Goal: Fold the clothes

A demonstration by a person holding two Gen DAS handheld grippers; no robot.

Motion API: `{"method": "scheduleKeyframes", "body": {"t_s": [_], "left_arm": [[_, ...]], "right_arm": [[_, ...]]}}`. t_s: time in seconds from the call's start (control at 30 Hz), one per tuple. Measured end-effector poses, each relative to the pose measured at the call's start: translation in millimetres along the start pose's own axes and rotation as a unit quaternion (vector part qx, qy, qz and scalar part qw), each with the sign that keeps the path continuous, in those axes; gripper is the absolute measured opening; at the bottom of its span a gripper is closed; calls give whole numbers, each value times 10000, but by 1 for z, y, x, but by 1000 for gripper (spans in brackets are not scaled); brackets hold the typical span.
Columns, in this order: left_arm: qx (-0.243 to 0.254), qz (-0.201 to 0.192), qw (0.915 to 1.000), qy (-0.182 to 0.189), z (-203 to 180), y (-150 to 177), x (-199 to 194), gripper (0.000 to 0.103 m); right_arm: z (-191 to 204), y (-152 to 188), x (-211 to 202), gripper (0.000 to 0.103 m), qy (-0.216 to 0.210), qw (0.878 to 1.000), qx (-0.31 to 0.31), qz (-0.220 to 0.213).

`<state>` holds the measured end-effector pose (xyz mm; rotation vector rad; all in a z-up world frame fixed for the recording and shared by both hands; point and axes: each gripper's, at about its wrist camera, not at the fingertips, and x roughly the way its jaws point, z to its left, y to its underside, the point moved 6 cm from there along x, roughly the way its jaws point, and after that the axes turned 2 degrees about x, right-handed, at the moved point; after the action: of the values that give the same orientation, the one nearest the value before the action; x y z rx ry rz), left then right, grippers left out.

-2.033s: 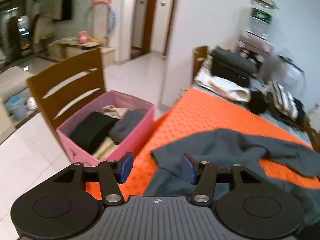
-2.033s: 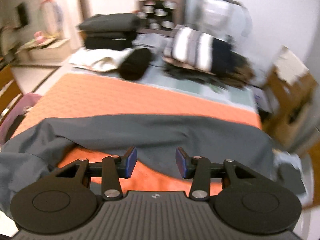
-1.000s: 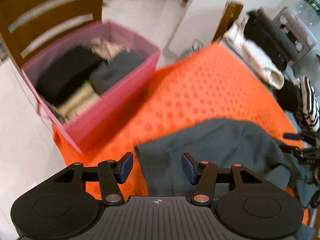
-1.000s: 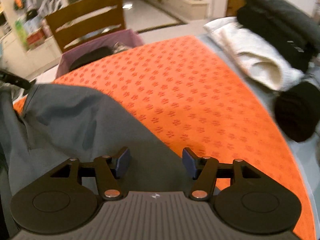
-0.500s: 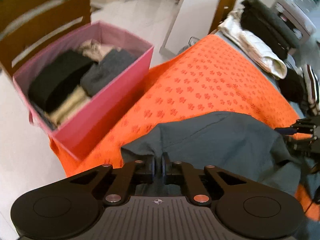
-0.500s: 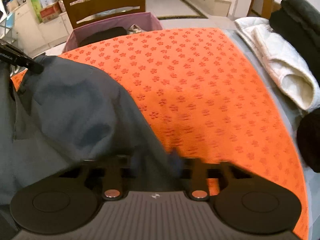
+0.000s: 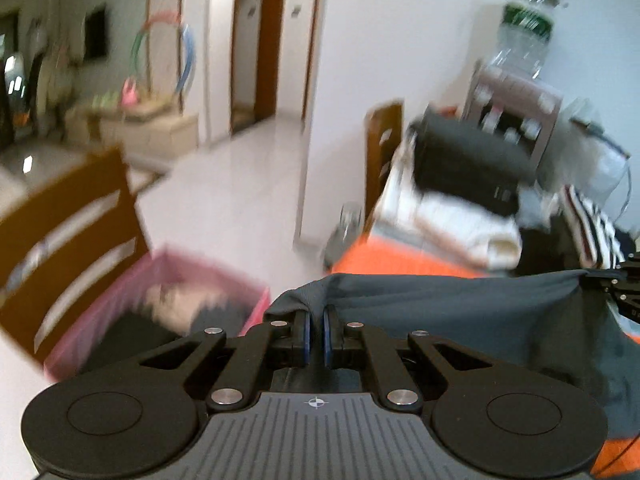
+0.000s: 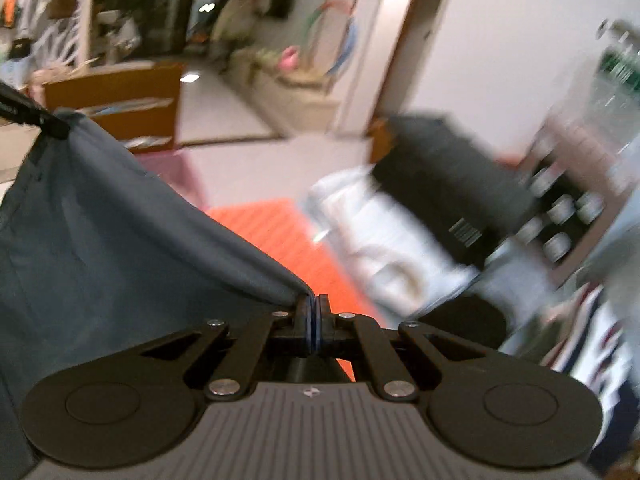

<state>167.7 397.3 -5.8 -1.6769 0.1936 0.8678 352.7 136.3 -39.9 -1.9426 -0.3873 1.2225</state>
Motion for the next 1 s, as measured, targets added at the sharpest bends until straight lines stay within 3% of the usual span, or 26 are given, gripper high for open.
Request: {"method": "scheduleKeyframes", "body": {"t_s": [0.2,0.27,0.33,0.4,0.53,0.7,1.0], "left_arm": [[352,-412,9984,165,-28,-69,43,9],[375,-402,9984,160,-36,-77,65,10],[418,-134,9987,268,-40,-78,94,20],[392,89,9987,324,-38,-71,111,24],[535,115,9982,257,-28,-55,112,31],[338,323,9987,202,-4,-29,94,36],[-351,859,9956,-112,55,52,47,47]], "right_arm": [[-54,-38,23,2,694,9971,250,-177],[-67,-38,41,3,756,9966,339,-11],[-80,-38,59,6,805,9957,438,151],[-91,-32,71,12,781,9947,596,292],[-101,-17,63,28,691,9925,917,424],[-87,8,27,33,515,9889,1290,534],[-37,70,-50,37,220,9782,1914,777]]}}
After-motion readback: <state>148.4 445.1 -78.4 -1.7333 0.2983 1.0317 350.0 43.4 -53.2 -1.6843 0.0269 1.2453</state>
